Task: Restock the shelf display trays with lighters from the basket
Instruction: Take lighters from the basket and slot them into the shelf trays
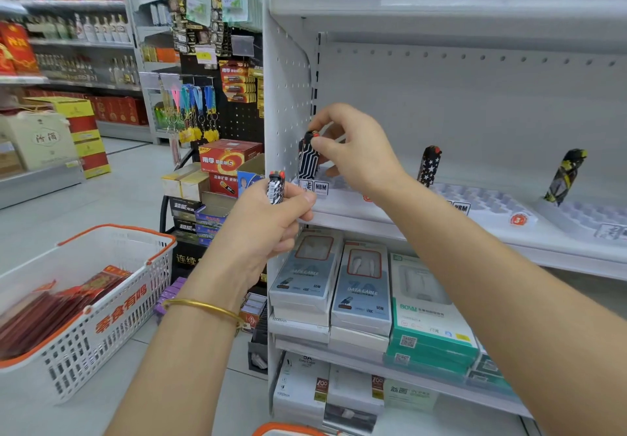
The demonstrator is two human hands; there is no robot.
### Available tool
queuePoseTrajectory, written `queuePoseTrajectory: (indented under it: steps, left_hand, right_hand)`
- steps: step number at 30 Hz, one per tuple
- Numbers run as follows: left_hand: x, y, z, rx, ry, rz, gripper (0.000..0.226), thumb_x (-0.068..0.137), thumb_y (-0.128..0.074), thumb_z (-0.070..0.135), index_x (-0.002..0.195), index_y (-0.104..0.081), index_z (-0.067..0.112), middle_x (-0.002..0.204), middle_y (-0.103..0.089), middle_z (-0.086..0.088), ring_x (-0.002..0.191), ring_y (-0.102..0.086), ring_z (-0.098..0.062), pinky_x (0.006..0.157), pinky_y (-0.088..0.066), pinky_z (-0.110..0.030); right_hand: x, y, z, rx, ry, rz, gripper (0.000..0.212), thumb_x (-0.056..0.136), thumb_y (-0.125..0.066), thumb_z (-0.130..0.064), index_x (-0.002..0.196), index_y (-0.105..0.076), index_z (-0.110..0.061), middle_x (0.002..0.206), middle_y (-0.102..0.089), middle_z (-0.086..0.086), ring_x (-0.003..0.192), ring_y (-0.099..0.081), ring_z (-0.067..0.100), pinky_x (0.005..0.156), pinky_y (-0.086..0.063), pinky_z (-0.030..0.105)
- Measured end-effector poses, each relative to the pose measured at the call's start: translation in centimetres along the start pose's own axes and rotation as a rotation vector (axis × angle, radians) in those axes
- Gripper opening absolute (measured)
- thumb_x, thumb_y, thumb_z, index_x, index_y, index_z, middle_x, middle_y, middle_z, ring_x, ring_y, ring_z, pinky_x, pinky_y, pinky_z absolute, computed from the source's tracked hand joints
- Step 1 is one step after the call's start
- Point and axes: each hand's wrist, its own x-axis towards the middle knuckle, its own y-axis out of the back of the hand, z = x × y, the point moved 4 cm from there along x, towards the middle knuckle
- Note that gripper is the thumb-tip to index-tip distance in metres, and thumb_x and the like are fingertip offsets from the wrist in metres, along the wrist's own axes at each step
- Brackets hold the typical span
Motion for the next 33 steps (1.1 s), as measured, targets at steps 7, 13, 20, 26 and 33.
queuePoseTrajectory:
  steps: [7,13,20,26,33]
  left_hand:
    - [0.0,0.1,-0.1,-0.004,0.013,0.002,0.011,0.091,-0.057,0.008,0.08,-0.054,0.009,0.053,-0.056,0.005,0.038,-0.029,-0.005,0.033,-0.023,-0.014]
    - [0.1,0.0,-0.2,-0.006,0.02,-0.004,0.01,0.091,-0.057,0.008,0.081,-0.054,0.009,0.053,-0.057,0.005,0.038,-0.03,-0.005,0.033,-0.024,-0.015]
    - [0.0,-0.3,-0.1,-0.015,0.02,0.004,0.01,0.091,-0.057,0.008,0.081,-0.054,0.009,0.057,-0.055,0.001,0.038,-0.031,-0.005,0.034,-0.024,-0.015]
    - [-0.1,-0.2,-0.1,-0.024,0.012,0.002,0.008,0.091,-0.057,0.009,0.083,-0.054,0.009,0.055,-0.056,0.003,0.038,-0.031,-0.004,0.034,-0.024,-0.015]
    - [-0.3,-1.0,0.3,-0.084,0.014,-0.065,0.012,0.094,-0.052,0.008,0.082,-0.051,0.01,0.06,-0.053,0.0,0.039,-0.029,-0.005,0.035,-0.022,-0.014]
  right_hand:
    - [0.3,-0.3,-0.1,-0.093,0.03,-0.037,0.012,0.086,-0.057,-0.003,0.095,-0.063,-0.008,0.071,-0.051,-0.003,0.08,-0.061,0.031,0.077,-0.052,0.047]
    - [0.5,-0.2,0.1,-0.135,0.001,-0.059,0.013,0.087,-0.058,-0.004,0.097,-0.064,-0.006,0.079,-0.057,0.003,0.081,-0.065,0.031,0.076,-0.054,0.046]
    - [0.3,-0.3,-0.3,-0.463,0.112,-0.05,0.02,0.09,-0.056,-0.018,0.106,-0.067,-0.02,0.097,-0.058,0.005,0.092,-0.058,0.027,0.079,-0.049,0.036]
    - [-0.1,-0.5,-0.4,-0.604,0.165,-0.065,0.028,0.093,-0.048,-0.015,0.115,-0.064,-0.025,0.106,-0.054,0.008,0.096,-0.056,0.032,0.073,-0.047,0.035]
    - [-1.6,0.6,-0.5,-0.304,0.085,-0.046,0.035,0.088,-0.052,-0.005,0.118,-0.064,-0.02,0.096,-0.057,0.001,0.086,-0.06,0.019,0.078,-0.05,0.035]
